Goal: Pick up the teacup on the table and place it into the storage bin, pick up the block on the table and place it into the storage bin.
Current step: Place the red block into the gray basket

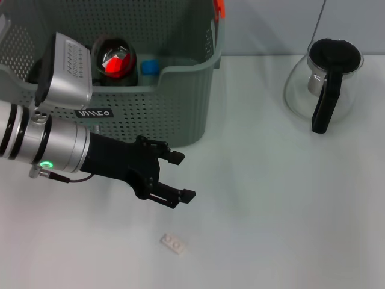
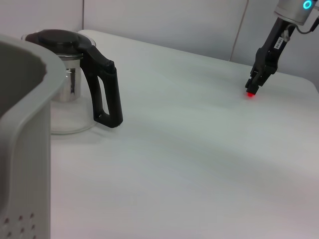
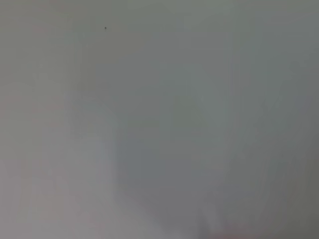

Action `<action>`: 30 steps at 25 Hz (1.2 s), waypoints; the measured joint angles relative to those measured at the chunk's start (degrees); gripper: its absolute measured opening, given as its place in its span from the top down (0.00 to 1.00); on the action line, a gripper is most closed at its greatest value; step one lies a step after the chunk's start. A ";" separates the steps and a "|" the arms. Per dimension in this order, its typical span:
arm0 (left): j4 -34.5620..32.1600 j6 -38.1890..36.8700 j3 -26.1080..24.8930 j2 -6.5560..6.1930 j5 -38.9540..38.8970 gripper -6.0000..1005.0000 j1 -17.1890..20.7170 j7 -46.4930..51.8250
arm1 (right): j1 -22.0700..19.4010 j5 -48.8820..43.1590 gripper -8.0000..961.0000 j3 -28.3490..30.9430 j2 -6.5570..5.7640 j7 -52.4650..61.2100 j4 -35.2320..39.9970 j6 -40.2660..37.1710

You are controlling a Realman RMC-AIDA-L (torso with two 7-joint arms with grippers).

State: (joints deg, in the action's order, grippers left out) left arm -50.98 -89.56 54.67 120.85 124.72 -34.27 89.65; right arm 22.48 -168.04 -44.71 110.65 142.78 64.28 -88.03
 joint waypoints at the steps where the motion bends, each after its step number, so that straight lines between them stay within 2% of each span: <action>1: 0.00 0.00 -0.01 -0.05 0.00 0.14 -0.01 0.00 | 0.01 0.00 0.79 0.09 0.00 0.00 0.03 0.02; 7: 0.00 0.00 -0.26 -0.30 0.00 0.14 0.03 0.00 | 2.54 0.60 0.79 3.67 0.75 -2.63 2.21 -2.42; 12: 0.00 0.00 -0.38 -0.66 0.00 0.14 0.35 0.00 | 7.41 3.42 0.78 7.31 1.65 -6.54 4.24 -6.47; 16: 0.00 0.00 -0.56 -1.17 -0.01 0.14 0.88 0.00 | 12.68 9.13 0.78 8.95 1.59 -8.40 4.39 -11.00; 25: -0.28 -0.50 -3.75 -1.81 0.00 0.14 2.22 -0.55 | 20.68 18.09 0.78 8.57 2.26 -9.54 3.79 -14.63; 30: -0.49 -0.60 -5.29 -1.87 0.00 0.14 2.87 -0.94 | 24.62 24.82 0.78 7.40 3.30 -9.71 4.00 -14.79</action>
State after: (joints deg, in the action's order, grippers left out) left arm -51.47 -90.16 49.38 118.98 124.72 -31.39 88.71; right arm 47.11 -143.22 -37.31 113.95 133.07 68.28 -102.82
